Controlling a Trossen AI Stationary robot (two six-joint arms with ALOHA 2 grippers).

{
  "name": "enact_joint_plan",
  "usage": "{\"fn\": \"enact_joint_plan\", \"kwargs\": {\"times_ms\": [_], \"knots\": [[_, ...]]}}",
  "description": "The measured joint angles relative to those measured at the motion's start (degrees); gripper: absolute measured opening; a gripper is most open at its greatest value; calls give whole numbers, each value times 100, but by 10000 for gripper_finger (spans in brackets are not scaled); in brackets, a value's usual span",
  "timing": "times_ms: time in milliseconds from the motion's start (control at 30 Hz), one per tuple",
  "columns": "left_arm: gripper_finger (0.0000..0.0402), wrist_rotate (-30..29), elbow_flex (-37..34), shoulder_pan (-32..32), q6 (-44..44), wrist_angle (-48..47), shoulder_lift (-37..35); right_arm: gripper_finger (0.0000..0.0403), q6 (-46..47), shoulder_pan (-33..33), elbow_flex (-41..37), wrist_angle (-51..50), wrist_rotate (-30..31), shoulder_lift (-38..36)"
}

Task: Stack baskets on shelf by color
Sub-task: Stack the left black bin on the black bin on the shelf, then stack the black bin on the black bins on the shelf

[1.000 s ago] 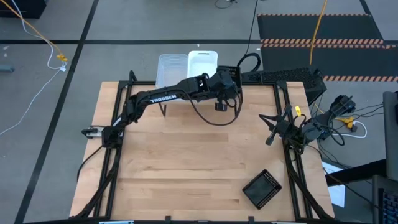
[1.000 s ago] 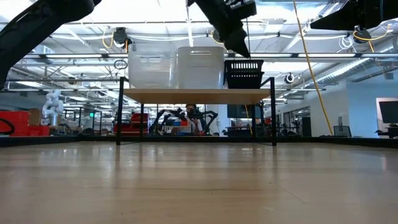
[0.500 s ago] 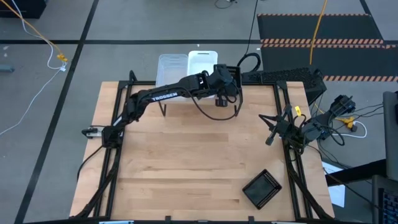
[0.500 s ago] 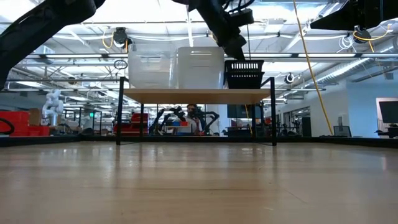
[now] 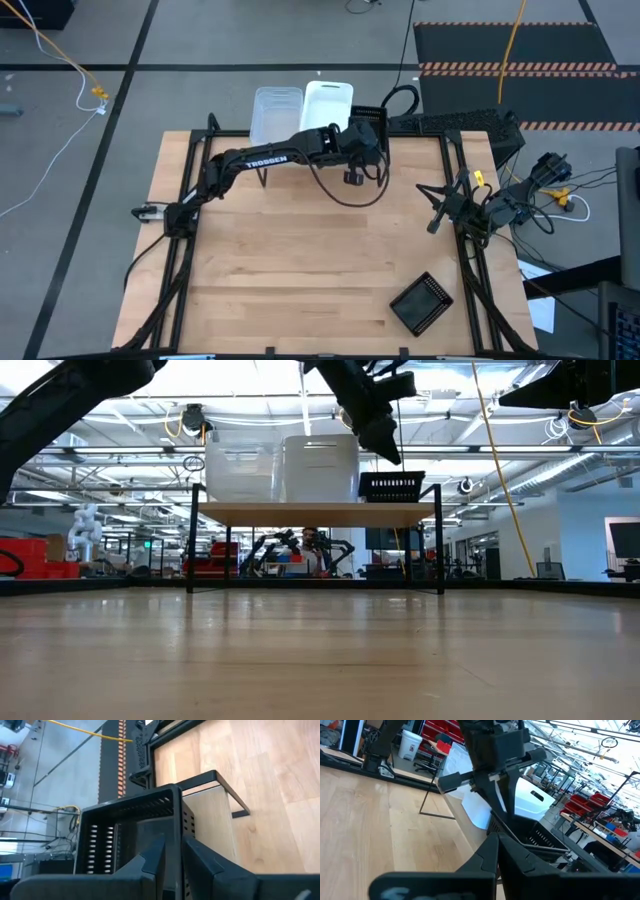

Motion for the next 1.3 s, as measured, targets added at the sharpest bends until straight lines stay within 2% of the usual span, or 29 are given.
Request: {"fn": "enact_joint_plan", "kwargs": {"times_ms": [167,267,367,467,567,667,767,867,1000,1167,1300], "knots": [[67,-460,-2,-184,16,18,-53,0,27,-2,0,0,-134,0],[67,-767,-2,-286,2,14,-270,2,17,-2,0,56,-788,-2],[67,-784,0,-336,-186,17,-634,11,133,-2,25,84,-1385,-2],[67,-547,0,-345,-778,-25,-1042,28,486,-2,114,-69,-2030,73],[67,165,11,-318,-1566,-200,-1384,53,930,-2,226,-311,-2694,340],[67,723,26,-394,-2059,-249,-1431,81,1497,-2,384,-537,-3250,909],[67,768,-88,-676,-2162,-295,-1301,107,2077,-2,533,-705,-3949,1680],[67,754,-609,-1011,-2177,173,-1245,124,2619,0,685,-765,-4832,2517],[67,360,-1552,-1508,-2354,981,-1302,129,3244,163,1002,-1136,-5802,3550],[67,-401,-2721,-2257,-2961,1838,-1570,126,3898,567,1849,-3300,-5851,4622],[67,-861,-3560,-2896,-3305,2505,-1730,125,3767,992,2455,-4750,-5945,5205]]}}
